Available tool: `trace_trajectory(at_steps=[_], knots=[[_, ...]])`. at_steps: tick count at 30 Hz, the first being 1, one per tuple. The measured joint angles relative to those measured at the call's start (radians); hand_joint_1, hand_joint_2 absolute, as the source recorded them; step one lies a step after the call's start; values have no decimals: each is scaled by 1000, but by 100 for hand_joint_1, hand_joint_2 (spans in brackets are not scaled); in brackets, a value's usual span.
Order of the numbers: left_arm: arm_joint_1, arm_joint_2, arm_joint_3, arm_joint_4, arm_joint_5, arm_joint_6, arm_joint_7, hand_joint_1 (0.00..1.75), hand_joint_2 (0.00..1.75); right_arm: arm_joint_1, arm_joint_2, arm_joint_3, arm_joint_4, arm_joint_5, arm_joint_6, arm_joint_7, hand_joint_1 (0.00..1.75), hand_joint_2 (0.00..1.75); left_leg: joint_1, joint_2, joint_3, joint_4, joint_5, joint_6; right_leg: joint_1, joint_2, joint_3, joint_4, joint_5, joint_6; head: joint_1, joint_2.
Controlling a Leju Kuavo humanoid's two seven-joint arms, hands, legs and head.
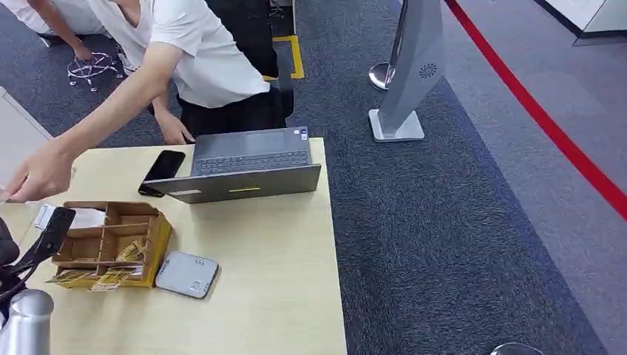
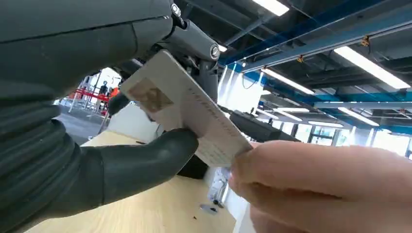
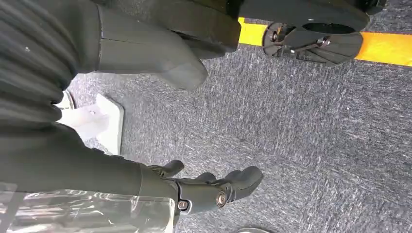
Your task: Pass the card to the sensor for recognition and then transmit it.
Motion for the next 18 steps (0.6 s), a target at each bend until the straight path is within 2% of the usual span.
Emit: trace_trajectory(at_steps=[11, 15, 18], knots=[[13, 6, -16, -23, 25, -1, 20, 175, 175, 0, 0, -8, 0, -1, -3, 0, 0, 175, 0, 0, 0, 0, 0, 0, 0, 0, 0, 0, 0, 0, 0, 0], [27, 4, -25, -40, -9, 1, 28, 175, 175, -1, 0, -13, 0, -3, -4, 0, 0, 175, 0, 0, 0, 0, 0, 0, 0, 0, 0, 0, 0, 0, 0, 0], [75, -20, -54, -118, -73, 1, 43, 175, 175, -1, 0, -24, 0, -18, -5, 0, 0, 175, 0, 0, 0, 0, 0, 0, 0, 0, 0, 0, 0, 0, 0, 0]])
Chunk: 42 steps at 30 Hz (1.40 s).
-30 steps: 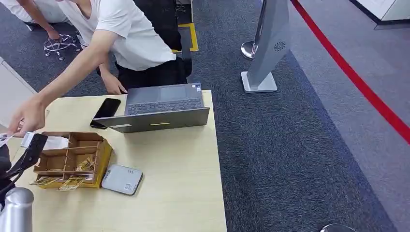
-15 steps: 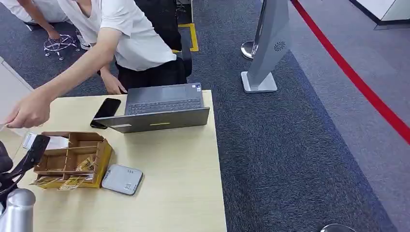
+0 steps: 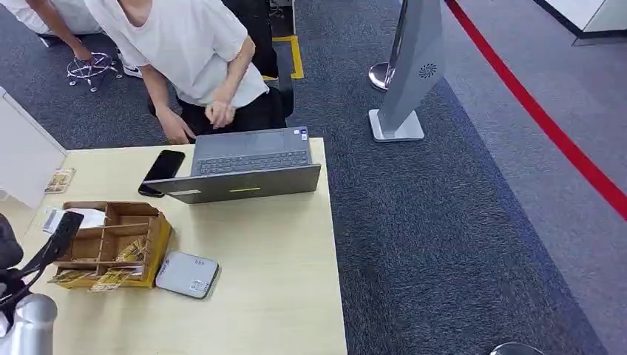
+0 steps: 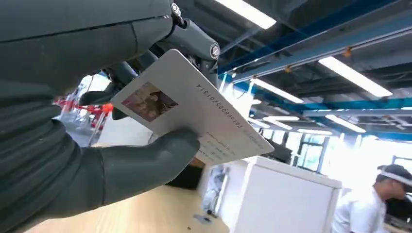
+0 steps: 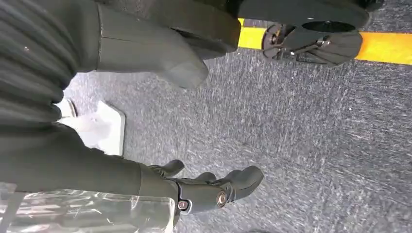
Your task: Pass the card to the sensor for recognition and then transmit it.
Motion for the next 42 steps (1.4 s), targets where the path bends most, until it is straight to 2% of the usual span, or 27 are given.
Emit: trace_trajectory(at_steps=[2, 7, 11, 17, 19, 23, 24, 29, 42], knots=[[36, -19, -23, -56, -39, 0, 25, 175, 175, -1, 0, -7, 0, -1, -1, 2, 0, 175, 0, 0, 0, 0, 0, 0, 0, 0, 0, 0, 0, 0, 0, 0], [154, -60, -142, -247, -127, -8, 94, 175, 175, 6, 2, -31, 1, -16, -17, 9, 0, 175, 0, 0, -1, 0, -1, 1, 0, 0, 0, 0, 0, 0, 0, 0], [221, -76, -237, -366, -186, -16, 130, 175, 175, 9, 5, -49, 1, -29, -25, 9, 0, 175, 0, 0, -1, 0, -1, 1, 0, 0, -1, 0, 0, 0, 0, 0], [275, -88, -373, -477, -240, -50, 176, 175, 175, 11, 8, -71, 1, -37, -34, 8, 0, 175, 0, 0, -1, 0, -1, 1, 0, -1, -1, 0, 0, 0, 0, 0], [284, -88, -407, -491, -241, -73, 184, 175, 175, 11, 9, -80, 1, -39, -35, 6, 0, 175, 0, 0, -1, 0, -1, 1, 0, -1, 0, 0, 0, 0, -1, 0], [313, -91, -489, -493, -265, -201, 237, 175, 175, 12, 10, -94, 2, -53, -46, 2, 0, 175, 0, 0, -1, 0, -1, 1, 0, -1, 0, 0, 0, 0, 0, 0], [320, -93, -510, -488, -272, -212, 250, 175, 175, 13, 10, -98, 3, -52, -48, 2, 0, 175, 0, 0, -1, 0, -1, 1, -1, -1, -1, 0, 0, 0, 0, 0], [338, -97, -572, -468, -286, -224, 270, 175, 175, 15, 11, -109, 5, -52, -50, 2, 0, 175, 0, -1, -2, 0, -1, 1, -1, -1, -1, -1, 0, 0, 0, 0], [418, -97, -633, -433, -314, -270, 314, 175, 175, 18, 11, -129, 6, -55, -52, -15, 0, 175, -1, -1, -2, 0, -1, 1, -1, -2, -2, -1, 0, 0, 0, 0]])
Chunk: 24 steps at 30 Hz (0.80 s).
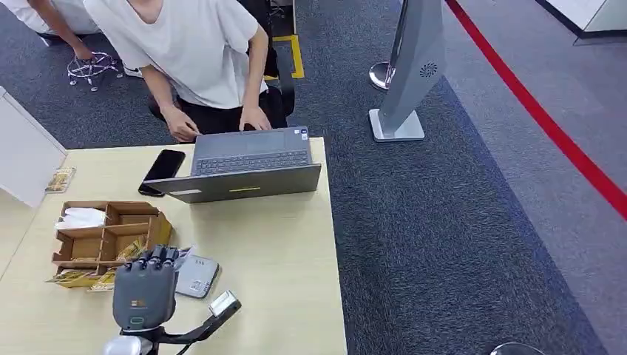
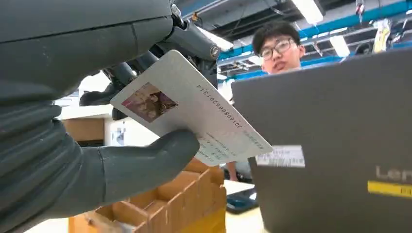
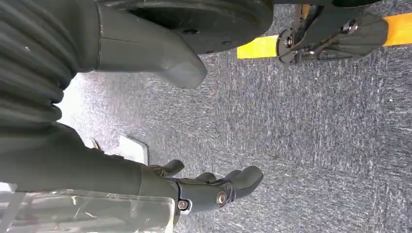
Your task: Pass the card to the sensor for recognition and then transmit it.
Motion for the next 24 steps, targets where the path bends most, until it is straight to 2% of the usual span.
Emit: trace_trajectory(at_steps=[7, 15, 24], knots=[[15, 0, -1, 26, 11, -39, 62, 175, 175, 1, 0, -6, 2, 0, 0, 6, 0, 175, 0, 0, 0, 0, 0, 0, 0, 0, 0, 0, 0, 0, 0, 0], [19, -1, -1, 47, 10, -45, 73, 175, 175, 1, 0, -8, 3, 0, 0, 6, 0, 175, 0, 0, 0, 0, 0, 0, 0, 0, 0, 0, 0, 0, 0, 0], [17, -1, 2, 72, -7, -60, 142, 175, 175, 1, 0, -10, 3, 8, 0, 14, 0, 175, 0, 0, 0, 0, 0, 0, 0, -1, 0, 0, 0, 0, 0, 0]])
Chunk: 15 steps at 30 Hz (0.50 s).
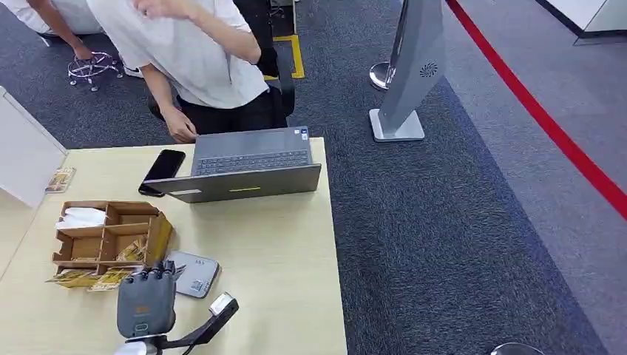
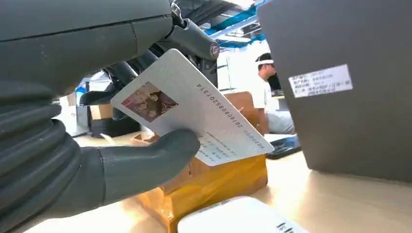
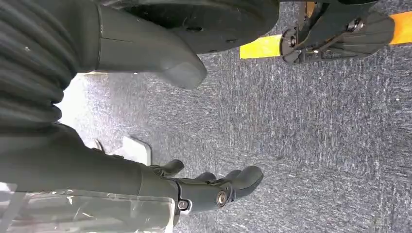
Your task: Pass the card to the sensor for recognition and then transmit it.
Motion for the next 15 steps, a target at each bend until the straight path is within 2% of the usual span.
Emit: trace_trajectory(at_steps=[15], knots=[[-56, -37, 61, 178, 5, -23, 9, 175, 175, 0, 0, 0, 0, 32, 6, 12, 0, 175, 0, -1, 0, 0, 0, 0, 0, -1, 0, 0, 0, 0, 0, 0]])
